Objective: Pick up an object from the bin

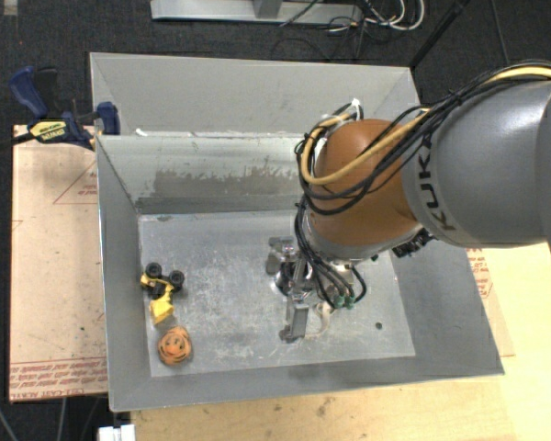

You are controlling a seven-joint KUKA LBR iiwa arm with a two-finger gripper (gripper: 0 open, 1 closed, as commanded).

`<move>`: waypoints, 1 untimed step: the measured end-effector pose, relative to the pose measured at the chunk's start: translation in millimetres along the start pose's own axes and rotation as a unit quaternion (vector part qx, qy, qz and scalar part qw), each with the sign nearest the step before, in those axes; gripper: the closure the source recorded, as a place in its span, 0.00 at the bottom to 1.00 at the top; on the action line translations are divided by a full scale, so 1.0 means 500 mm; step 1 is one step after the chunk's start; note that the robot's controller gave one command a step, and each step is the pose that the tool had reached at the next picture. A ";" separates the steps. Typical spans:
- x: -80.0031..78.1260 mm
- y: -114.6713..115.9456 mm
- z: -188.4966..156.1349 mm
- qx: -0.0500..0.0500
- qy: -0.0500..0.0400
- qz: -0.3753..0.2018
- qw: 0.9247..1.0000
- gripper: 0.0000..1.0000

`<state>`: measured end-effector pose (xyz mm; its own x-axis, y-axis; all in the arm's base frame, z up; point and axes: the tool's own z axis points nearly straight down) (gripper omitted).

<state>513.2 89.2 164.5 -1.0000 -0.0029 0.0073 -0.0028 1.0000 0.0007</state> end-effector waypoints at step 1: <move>-0.003 -0.001 -0.009 0.000 -0.004 0.001 1.000 0.00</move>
Offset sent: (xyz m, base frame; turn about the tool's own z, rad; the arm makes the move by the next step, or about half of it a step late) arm -0.0027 -0.0558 0.0388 0.2129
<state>514.8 88.9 168.9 -1.0000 -0.0004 -0.0001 -0.0004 1.0000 0.0016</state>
